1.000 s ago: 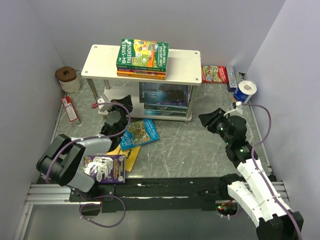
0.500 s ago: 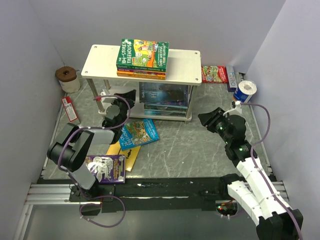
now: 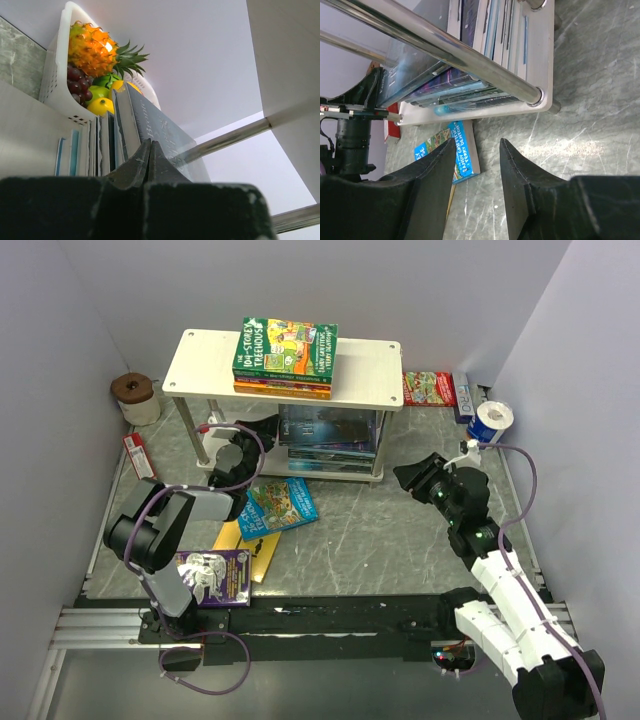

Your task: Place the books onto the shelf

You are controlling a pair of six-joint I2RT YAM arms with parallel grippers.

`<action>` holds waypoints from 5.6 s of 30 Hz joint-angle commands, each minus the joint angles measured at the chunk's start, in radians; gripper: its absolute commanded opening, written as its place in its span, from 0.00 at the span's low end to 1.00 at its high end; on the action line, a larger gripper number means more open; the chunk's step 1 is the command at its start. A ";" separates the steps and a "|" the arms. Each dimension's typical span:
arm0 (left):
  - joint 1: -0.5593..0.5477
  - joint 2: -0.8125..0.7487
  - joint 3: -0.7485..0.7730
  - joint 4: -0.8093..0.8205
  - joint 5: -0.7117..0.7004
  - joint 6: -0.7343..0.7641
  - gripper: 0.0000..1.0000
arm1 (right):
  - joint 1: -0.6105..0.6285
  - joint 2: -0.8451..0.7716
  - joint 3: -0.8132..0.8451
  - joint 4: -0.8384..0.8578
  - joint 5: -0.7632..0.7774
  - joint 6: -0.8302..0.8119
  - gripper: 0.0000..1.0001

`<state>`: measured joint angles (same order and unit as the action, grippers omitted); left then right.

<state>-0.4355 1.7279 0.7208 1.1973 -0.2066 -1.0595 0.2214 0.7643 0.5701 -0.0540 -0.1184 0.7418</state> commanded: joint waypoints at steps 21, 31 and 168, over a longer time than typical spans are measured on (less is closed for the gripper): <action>0.007 0.079 0.112 0.061 0.118 -0.045 0.01 | -0.037 0.058 0.028 0.088 -0.023 0.005 0.49; 0.004 0.111 0.195 0.012 0.180 -0.036 0.01 | -0.053 0.064 0.027 0.089 -0.033 0.014 0.49; 0.142 -0.680 -0.434 -1.038 0.196 -0.045 0.67 | 0.384 0.104 -0.248 0.229 -0.168 0.040 0.77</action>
<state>-0.2878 1.1233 0.3538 0.0143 -0.1871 -1.1152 0.5999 0.8482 0.3336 0.0933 -0.3210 0.7696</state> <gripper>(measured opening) 0.670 0.744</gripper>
